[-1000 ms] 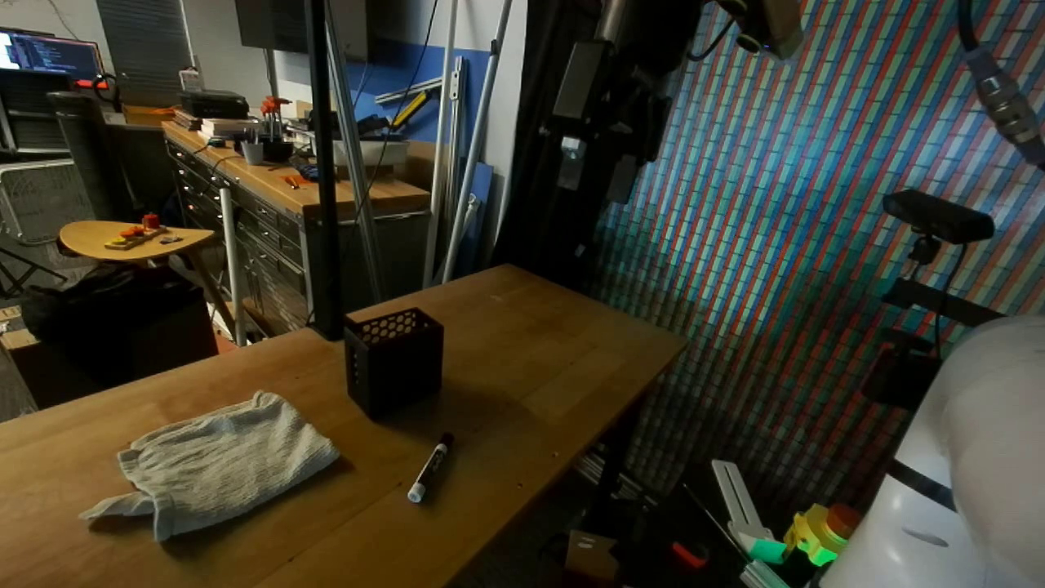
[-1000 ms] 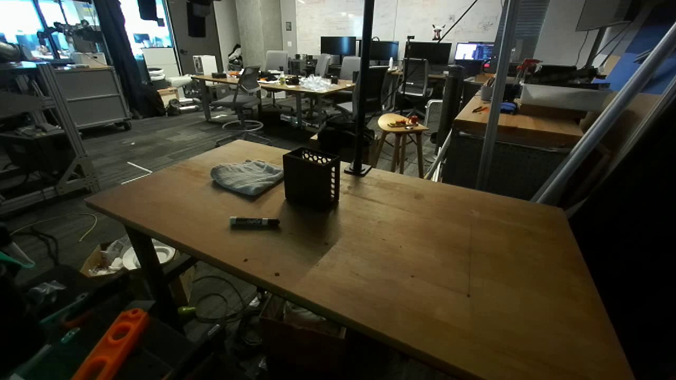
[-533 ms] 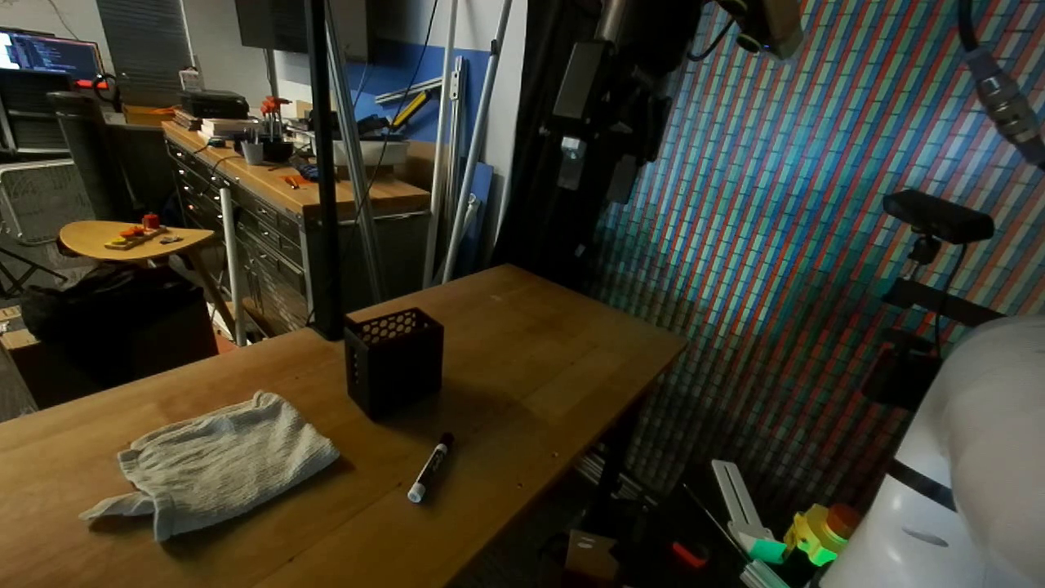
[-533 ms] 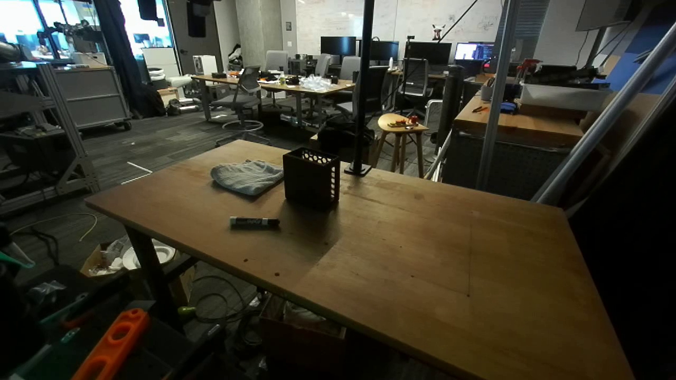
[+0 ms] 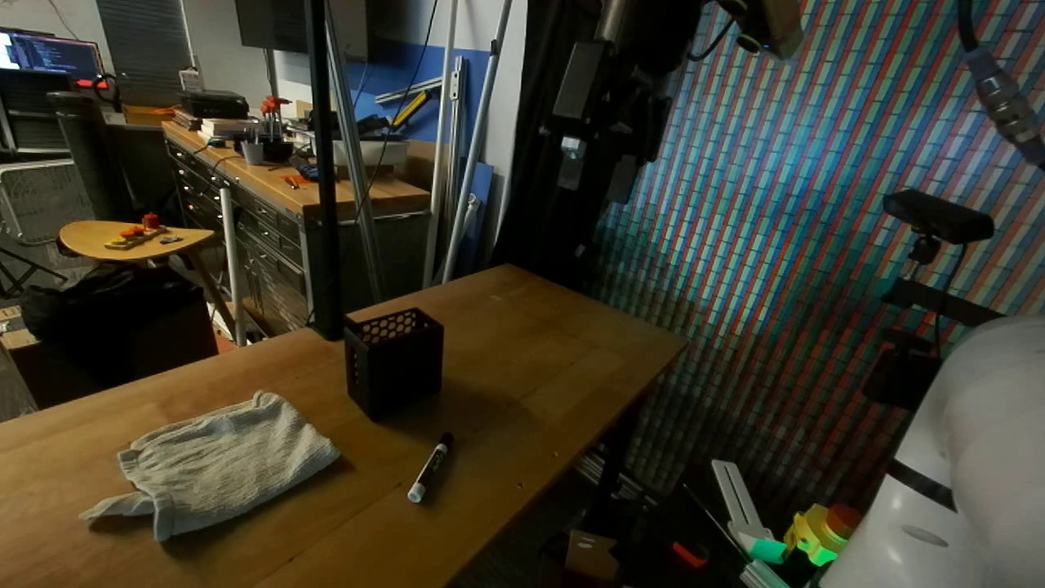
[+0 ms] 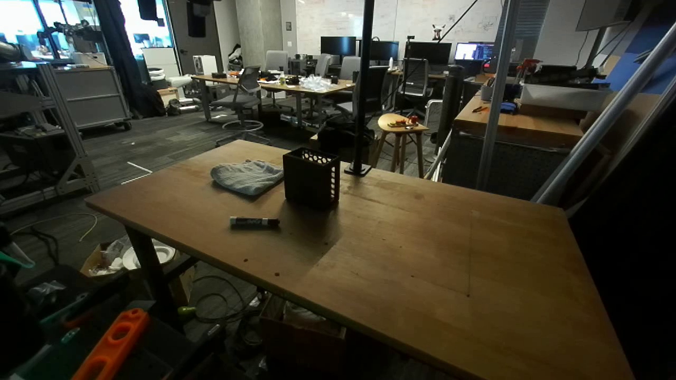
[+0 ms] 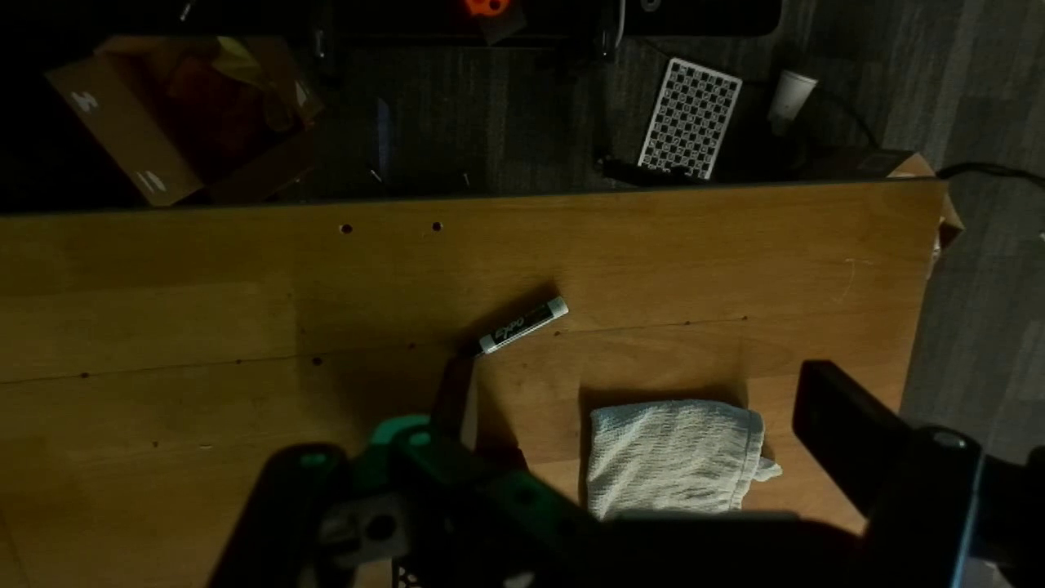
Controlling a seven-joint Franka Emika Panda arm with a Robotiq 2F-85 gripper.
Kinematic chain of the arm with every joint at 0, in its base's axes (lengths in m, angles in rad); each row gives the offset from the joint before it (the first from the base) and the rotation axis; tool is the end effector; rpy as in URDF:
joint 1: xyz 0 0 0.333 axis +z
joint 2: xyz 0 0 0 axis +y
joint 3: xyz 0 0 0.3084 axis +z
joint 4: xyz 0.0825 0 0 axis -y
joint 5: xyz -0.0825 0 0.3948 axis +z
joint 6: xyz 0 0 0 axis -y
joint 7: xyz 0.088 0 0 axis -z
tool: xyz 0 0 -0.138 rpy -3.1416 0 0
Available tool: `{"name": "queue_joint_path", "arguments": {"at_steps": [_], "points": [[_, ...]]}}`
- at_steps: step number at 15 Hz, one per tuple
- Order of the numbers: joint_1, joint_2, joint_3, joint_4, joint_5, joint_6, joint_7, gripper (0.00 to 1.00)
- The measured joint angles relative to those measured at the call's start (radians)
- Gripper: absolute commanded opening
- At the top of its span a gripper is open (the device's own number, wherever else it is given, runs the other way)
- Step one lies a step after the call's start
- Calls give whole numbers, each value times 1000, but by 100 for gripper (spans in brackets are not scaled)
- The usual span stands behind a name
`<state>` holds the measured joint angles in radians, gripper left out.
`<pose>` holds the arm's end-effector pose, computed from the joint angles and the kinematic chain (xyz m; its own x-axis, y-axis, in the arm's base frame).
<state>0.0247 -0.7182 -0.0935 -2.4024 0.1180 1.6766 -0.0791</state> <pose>0.3480 -0.0123 0.5188 0.9998 0.0203 0.0028 0.0205 -0.9838 -0.1781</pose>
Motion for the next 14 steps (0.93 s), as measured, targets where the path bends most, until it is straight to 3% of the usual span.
{"name": "queue_joint_path", "arguments": {"at_steps": [8, 14], "points": [[-2, 18, 4, -3, 0, -7, 0, 100], [1, 154, 42, 58, -11, -7, -2, 100]]}}
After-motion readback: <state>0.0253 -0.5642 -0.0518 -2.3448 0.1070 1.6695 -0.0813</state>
